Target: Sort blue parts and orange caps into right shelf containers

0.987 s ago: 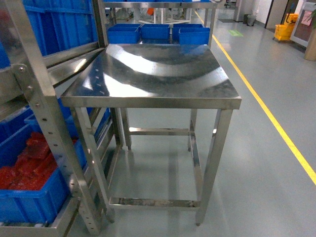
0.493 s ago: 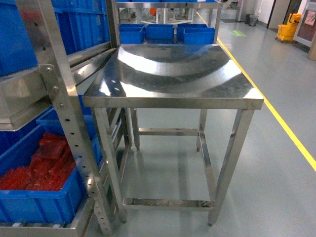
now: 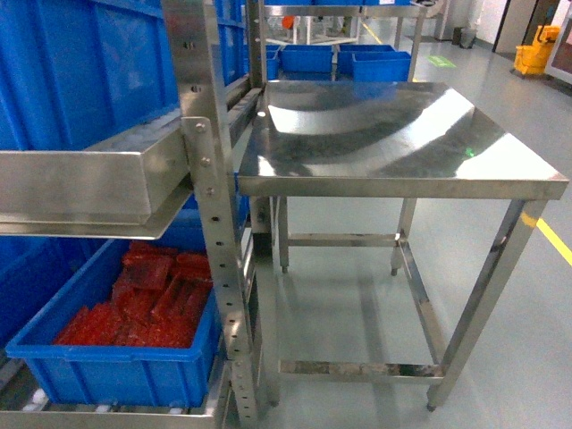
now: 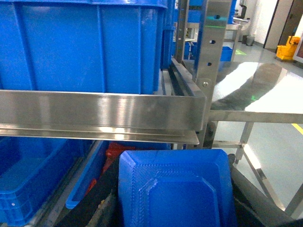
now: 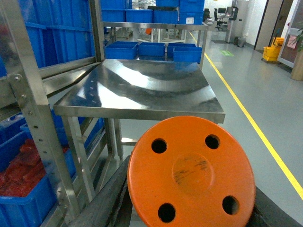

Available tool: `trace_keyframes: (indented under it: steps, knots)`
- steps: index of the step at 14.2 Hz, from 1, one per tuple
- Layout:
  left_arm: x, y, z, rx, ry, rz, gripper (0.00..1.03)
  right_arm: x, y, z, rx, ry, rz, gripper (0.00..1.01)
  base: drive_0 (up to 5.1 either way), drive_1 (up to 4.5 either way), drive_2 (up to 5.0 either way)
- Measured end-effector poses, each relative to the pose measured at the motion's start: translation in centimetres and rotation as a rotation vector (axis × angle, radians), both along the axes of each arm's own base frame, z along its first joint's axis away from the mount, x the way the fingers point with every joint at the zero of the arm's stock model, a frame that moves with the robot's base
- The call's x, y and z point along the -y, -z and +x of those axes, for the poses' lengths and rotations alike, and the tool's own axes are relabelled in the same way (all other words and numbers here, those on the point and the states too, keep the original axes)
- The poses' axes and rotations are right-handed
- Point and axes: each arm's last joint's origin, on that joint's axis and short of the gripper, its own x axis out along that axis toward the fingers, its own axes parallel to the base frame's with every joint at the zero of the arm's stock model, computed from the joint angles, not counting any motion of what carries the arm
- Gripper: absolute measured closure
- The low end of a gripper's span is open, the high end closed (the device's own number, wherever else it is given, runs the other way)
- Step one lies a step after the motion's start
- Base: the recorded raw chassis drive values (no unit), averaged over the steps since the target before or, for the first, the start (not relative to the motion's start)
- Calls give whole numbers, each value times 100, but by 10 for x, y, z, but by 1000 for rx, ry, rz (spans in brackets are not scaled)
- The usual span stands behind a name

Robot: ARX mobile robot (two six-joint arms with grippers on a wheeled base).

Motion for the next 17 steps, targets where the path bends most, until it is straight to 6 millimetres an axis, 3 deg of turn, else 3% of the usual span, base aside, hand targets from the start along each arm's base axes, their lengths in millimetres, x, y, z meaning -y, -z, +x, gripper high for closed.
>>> trace_keyframes:
  steps: [17]
  knots:
    - [0, 0, 0, -2, 0, 0, 59, 0, 0, 0, -2, 0, 0, 57, -504, 241, 241]
